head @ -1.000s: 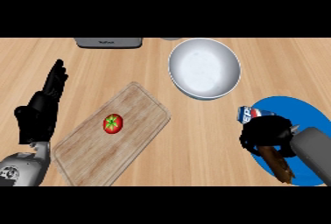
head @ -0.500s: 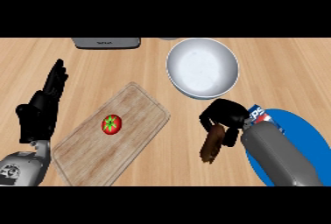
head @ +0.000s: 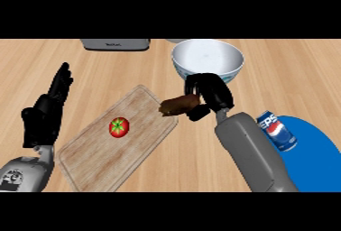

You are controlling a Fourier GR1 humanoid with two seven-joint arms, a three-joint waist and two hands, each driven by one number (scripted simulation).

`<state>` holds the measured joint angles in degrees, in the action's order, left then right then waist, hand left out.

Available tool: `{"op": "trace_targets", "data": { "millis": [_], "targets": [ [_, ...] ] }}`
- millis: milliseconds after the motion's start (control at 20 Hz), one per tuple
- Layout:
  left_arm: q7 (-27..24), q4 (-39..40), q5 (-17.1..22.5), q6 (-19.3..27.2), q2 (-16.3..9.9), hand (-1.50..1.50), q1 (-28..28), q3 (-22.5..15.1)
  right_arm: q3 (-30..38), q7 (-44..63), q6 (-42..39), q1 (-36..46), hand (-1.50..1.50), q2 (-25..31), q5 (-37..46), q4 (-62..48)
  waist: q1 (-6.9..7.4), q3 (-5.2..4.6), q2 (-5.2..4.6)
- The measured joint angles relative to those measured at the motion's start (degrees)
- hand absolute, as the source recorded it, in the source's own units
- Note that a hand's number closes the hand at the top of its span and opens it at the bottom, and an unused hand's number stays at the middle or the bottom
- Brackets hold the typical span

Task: Pick the sweet potato from the plate and place it in the bowl

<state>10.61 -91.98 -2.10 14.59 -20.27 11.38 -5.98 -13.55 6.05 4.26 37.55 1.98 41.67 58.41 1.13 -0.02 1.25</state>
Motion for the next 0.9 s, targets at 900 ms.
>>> {"op": "trace_targets", "data": {
  "millis": [900],
  "targets": [
    [-0.2,1.6,-0.4,-1.4,1.2,0.00,4.5,-1.5,-1.8,53.9,34.9,24.1,1.50,-1.7,18.4,-11.1,3.83,-0.24,-1.68]
  ]
}}
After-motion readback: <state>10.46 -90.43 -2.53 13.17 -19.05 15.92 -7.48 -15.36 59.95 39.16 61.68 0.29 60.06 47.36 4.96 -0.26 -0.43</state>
